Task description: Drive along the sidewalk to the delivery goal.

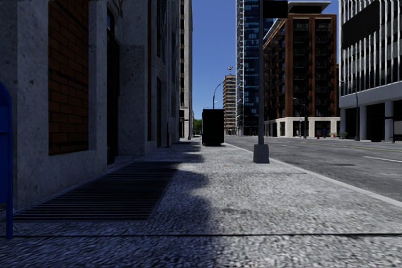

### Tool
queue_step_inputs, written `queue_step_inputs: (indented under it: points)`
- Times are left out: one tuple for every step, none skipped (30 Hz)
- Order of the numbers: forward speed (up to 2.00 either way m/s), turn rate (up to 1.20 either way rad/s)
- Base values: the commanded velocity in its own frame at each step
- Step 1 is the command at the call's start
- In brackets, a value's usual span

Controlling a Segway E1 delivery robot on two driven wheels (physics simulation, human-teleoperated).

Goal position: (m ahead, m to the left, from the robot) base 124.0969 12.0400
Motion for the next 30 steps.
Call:
queue_step_inputs:
  points:
    - [1.6,0.0]
    - [1.6,0.0]
    - [1.6,0.0]
    - [1.6,0.0]
    - [1.6,0.0]
    - [1.6,0.0]
    - [1.6,0.0]
    - [1.6,0.0]
    - [1.6,0.0]
    - [1.6,0.0]
    - [1.6,0.0]
    - [1.6,0.0]
    - [1.6,0.0]
    - [1.6,0.0]
    - [1.6,0.0]
    - [1.6,0.0]
    - [1.6,0.0]
    - [1.6,0.0]
    - [1.6,0.0]
    - [1.6,0.0]
    - [1.6,0.0]
    - [1.6,0.0]
    - [1.6,0.0]
    - [1.6,0.0]
    - [1.6,0.0]
    - [1.6,0.0]
    - [1.6,0.0]
    - [1.6,0.0]
    - [1.6,0.0]
    - [1.6,0.0]
